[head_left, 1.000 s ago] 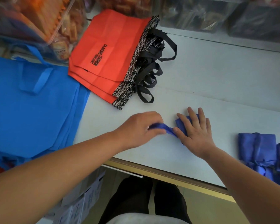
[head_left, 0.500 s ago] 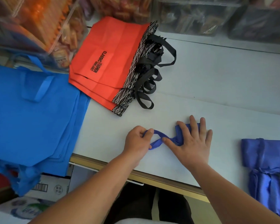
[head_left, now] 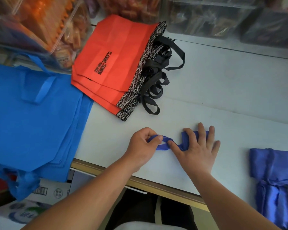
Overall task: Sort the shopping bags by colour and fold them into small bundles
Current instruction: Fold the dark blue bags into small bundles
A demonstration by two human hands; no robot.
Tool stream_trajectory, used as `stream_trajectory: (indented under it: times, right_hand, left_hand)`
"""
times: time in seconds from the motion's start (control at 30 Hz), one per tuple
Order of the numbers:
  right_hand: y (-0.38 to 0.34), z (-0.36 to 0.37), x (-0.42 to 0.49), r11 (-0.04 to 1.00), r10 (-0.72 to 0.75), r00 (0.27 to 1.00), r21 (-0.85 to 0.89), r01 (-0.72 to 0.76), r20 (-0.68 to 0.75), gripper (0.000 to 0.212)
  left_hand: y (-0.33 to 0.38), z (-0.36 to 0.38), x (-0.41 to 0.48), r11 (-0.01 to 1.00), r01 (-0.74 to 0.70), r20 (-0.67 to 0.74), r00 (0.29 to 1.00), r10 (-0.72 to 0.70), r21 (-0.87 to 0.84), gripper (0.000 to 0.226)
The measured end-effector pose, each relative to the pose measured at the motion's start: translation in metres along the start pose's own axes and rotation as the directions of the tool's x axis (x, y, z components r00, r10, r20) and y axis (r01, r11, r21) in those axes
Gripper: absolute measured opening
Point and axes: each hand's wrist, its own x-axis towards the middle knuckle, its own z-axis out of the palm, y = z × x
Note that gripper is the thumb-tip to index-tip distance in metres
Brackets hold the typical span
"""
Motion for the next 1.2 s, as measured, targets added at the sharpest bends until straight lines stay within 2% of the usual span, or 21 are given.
stream_trajectory:
  times: [0.13,0.27,0.53,0.63,0.73,0.8,0.83,0.87,0.93,1.0,1.07,1.13,1.2]
  right_hand:
    - [0.003,0.003,0.000,1.000,-0.010,1.000,-0.003,0.010,-0.011,0.065]
    - [0.001,0.007,0.000,1.000,-0.002,1.000,-0.014,0.002,0.004,0.060]
    - [0.007,0.012,-0.001,0.994,-0.097,0.995,-0.052,0.098,0.010,0.056]
    - [0.012,0.002,0.000,0.989,-0.146,0.986,-0.015,0.148,0.077,0.058]
    - [0.021,-0.007,0.002,0.971,-0.192,0.973,0.170,0.169,0.128,0.070]
    - [0.024,-0.014,-0.002,0.951,-0.132,0.991,0.286,0.122,0.018,0.060]
    - [0.025,-0.019,-0.003,0.950,-0.032,0.999,0.310,0.038,-0.024,0.062]
    - [0.026,-0.025,-0.005,0.939,0.099,0.995,0.331,-0.093,-0.001,0.072]
    - [0.027,-0.036,-0.008,0.864,0.329,0.931,0.345,-0.365,0.159,0.092]
    - [0.027,-0.041,-0.010,0.761,0.412,0.870,0.422,-0.492,0.271,0.091]
    - [0.028,-0.045,-0.007,0.576,0.447,0.824,0.593,-0.562,0.347,0.079]
    - [0.032,-0.047,-0.004,0.349,0.415,0.769,0.695,-0.628,0.487,0.058]
    - [0.040,-0.048,-0.002,0.230,0.329,0.755,0.727,-0.647,0.567,0.040]
  left_hand:
    - [0.005,0.000,0.002,0.999,-0.034,-0.009,0.999,0.034,-0.034,0.013]
    - [-0.008,0.007,0.002,0.999,-0.040,-0.034,0.999,0.041,0.021,0.019]
    - [-0.015,0.017,0.007,0.985,-0.047,0.004,0.999,0.047,0.164,0.021]
    - [-0.013,0.011,0.014,0.977,0.007,-0.016,1.000,-0.004,0.213,0.022]
    - [-0.010,0.005,0.018,0.971,0.100,0.018,0.994,-0.106,0.220,0.021]
    - [-0.007,0.007,0.018,0.969,0.115,0.027,0.992,-0.124,0.218,0.021]
    - [-0.004,0.008,0.018,0.968,0.112,0.032,0.992,-0.123,0.223,0.022]
    - [-0.001,0.010,0.018,0.967,0.107,0.036,0.992,-0.119,0.231,0.022]
    - [0.004,0.011,0.018,0.964,0.099,0.043,0.993,-0.113,0.247,0.023]
    - [0.008,0.011,0.016,0.963,0.090,0.047,0.993,-0.105,0.254,0.024]
    - [0.012,0.012,0.013,0.964,0.073,0.055,0.994,-0.090,0.255,0.025]
    - [0.017,0.012,0.008,0.964,0.066,0.067,0.994,-0.085,0.257,0.026]
    - [0.023,0.011,0.003,0.959,0.065,0.081,0.993,-0.091,0.276,0.026]
